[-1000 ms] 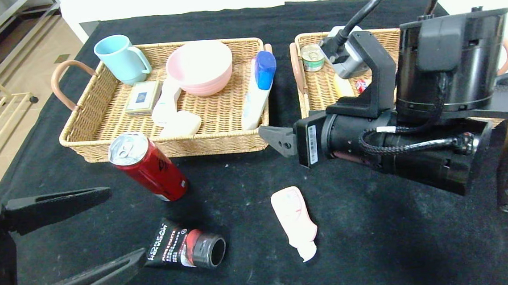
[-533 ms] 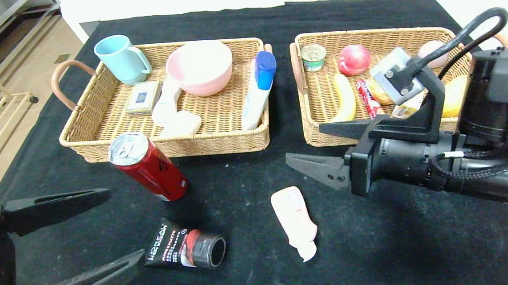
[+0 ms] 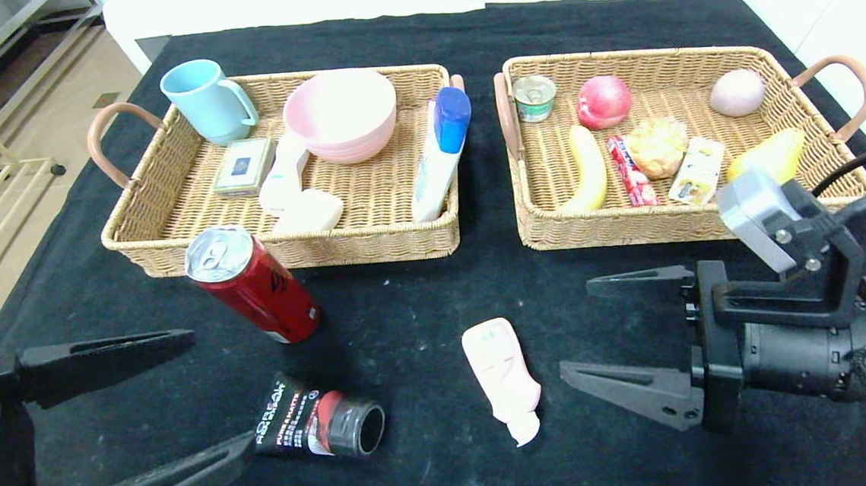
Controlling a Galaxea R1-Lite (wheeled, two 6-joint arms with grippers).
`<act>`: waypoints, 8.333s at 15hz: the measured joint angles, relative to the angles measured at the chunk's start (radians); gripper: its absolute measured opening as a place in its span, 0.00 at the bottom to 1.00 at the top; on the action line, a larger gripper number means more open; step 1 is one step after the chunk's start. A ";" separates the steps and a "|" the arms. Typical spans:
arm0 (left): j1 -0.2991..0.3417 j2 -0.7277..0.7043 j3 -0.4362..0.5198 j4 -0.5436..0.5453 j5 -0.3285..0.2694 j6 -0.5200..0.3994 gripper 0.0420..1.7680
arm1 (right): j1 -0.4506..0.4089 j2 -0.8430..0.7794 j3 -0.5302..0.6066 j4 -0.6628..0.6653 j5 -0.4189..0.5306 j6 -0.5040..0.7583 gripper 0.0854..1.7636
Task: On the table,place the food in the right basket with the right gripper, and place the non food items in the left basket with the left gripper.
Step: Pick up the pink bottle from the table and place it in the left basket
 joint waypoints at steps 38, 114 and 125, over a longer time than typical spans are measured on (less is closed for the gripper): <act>-0.223 0.194 -0.148 0.448 0.487 0.263 0.97 | -0.102 -0.146 0.371 -0.330 0.134 -0.001 0.97; -0.368 0.294 -0.322 0.713 0.546 0.141 0.45 | -0.113 -0.148 0.377 -0.330 0.135 -0.004 0.97; -0.167 0.066 -0.298 0.842 0.517 0.078 0.44 | -0.114 -0.138 0.377 -0.330 0.135 -0.006 0.97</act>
